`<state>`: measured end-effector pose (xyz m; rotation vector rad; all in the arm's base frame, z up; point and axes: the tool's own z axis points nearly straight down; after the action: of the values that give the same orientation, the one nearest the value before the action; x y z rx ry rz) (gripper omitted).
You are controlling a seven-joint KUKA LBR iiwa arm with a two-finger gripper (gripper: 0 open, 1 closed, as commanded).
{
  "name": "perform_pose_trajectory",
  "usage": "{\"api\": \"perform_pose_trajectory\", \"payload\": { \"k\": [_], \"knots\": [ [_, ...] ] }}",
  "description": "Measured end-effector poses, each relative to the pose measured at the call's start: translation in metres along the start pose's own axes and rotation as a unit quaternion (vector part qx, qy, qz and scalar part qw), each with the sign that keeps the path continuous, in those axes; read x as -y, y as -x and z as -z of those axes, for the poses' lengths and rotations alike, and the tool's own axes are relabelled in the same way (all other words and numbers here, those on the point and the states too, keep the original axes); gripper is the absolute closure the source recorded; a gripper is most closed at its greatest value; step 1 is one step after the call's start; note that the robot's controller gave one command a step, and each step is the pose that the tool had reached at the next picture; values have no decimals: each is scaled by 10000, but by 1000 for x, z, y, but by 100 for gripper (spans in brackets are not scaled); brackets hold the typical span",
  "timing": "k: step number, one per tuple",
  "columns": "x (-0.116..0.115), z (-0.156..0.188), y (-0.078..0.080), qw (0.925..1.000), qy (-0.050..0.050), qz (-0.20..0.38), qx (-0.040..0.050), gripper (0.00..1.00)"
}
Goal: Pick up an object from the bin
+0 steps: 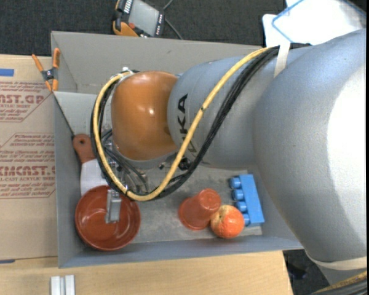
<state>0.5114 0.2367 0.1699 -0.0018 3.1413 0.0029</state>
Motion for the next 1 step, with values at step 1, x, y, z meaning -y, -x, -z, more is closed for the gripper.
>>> {"api": "perform_pose_trajectory", "payload": {
  "k": [1],
  "knots": [
    [0,0,0,10000,0,0,0,0]
  ]
}}
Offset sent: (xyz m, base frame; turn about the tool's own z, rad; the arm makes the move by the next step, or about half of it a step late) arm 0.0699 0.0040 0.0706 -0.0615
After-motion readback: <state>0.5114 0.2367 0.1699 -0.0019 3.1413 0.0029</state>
